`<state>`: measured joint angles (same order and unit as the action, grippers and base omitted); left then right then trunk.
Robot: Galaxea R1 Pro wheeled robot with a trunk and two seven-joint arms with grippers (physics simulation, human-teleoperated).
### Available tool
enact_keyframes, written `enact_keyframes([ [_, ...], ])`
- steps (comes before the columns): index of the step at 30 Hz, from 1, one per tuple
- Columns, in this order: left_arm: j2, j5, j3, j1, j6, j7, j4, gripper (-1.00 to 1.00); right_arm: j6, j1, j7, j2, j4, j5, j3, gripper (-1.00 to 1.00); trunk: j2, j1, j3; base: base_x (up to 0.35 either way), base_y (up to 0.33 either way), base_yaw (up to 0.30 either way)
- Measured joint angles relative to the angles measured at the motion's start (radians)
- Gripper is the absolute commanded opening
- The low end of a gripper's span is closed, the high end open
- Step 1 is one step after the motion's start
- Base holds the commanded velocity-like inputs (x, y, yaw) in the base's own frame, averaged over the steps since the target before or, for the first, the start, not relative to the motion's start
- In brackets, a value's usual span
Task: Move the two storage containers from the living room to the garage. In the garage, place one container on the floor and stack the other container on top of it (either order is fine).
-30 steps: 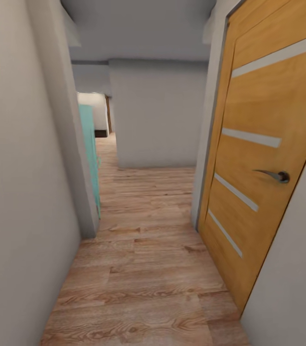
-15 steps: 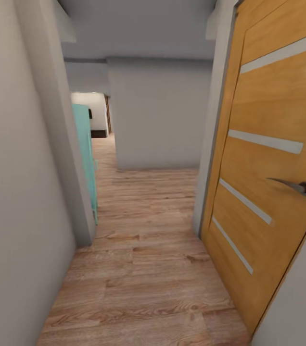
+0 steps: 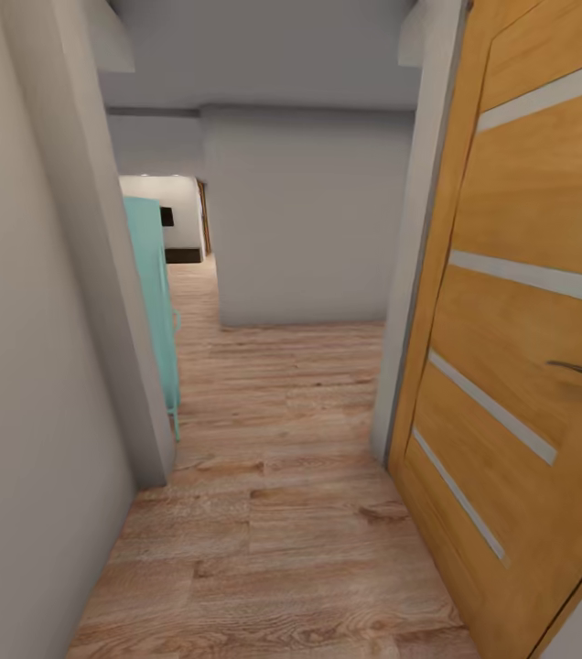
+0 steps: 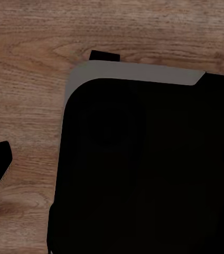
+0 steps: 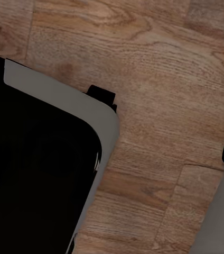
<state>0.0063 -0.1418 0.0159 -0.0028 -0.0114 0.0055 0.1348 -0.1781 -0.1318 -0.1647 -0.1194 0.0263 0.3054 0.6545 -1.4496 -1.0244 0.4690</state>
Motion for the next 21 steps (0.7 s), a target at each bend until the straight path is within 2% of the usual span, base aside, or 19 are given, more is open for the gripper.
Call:
enact_keyframes([
  [6, 0.000, 0.000, 0.000, 0.000, 0.000, 0.000, 0.000, 1.00, -0.001, 0.000, 0.008, 0.006, 0.000, 0.002, -0.002, 1.00, 0.000, 0.000, 0.000, 0.323, 0.000, 0.000],
  [9, 0.000, 0.000, 0.000, 0.000, 0.000, 0.000, 0.000, 1.00, 0.002, 0.000, 0.072, 0.007, 0.000, 0.003, -0.003, 1.00, 0.000, 0.000, 0.000, 0.323, 0.000, 0.000],
  [10, 0.000, 0.000, 0.000, 0.000, 0.000, 0.000, 0.000, 1.00, 0.004, 0.000, 0.120, 0.009, 0.000, 0.005, -0.005, 1.00, 0.000, 0.000, 0.000, 0.323, 0.000, 0.000],
  [12, 0.000, 0.000, 0.000, 0.000, 0.000, 0.000, 0.000, 1.00, 0.006, 0.001, 0.160, 0.024, 0.000, 0.017, -0.006, 1.00, 0.000, 0.000, 0.000, 0.323, 0.000, 0.000],
  [16, 0.000, 0.000, 0.000, 0.000, -0.001, 0.000, 0.000, 1.00, 0.007, 0.001, 0.178, 0.034, 0.000, 0.026, -0.006, 1.00, 0.000, 0.000, 0.000, 0.323, 0.000, 0.000],
  [21, 0.000, 0.000, 0.000, 0.000, -0.001, 0.000, 0.000, 1.00, 0.001, 0.001, 0.181, 0.035, 0.000, 0.027, -0.006, 1.00, 0.000, 0.000, 0.000, 0.323, 0.000, 0.000],
])
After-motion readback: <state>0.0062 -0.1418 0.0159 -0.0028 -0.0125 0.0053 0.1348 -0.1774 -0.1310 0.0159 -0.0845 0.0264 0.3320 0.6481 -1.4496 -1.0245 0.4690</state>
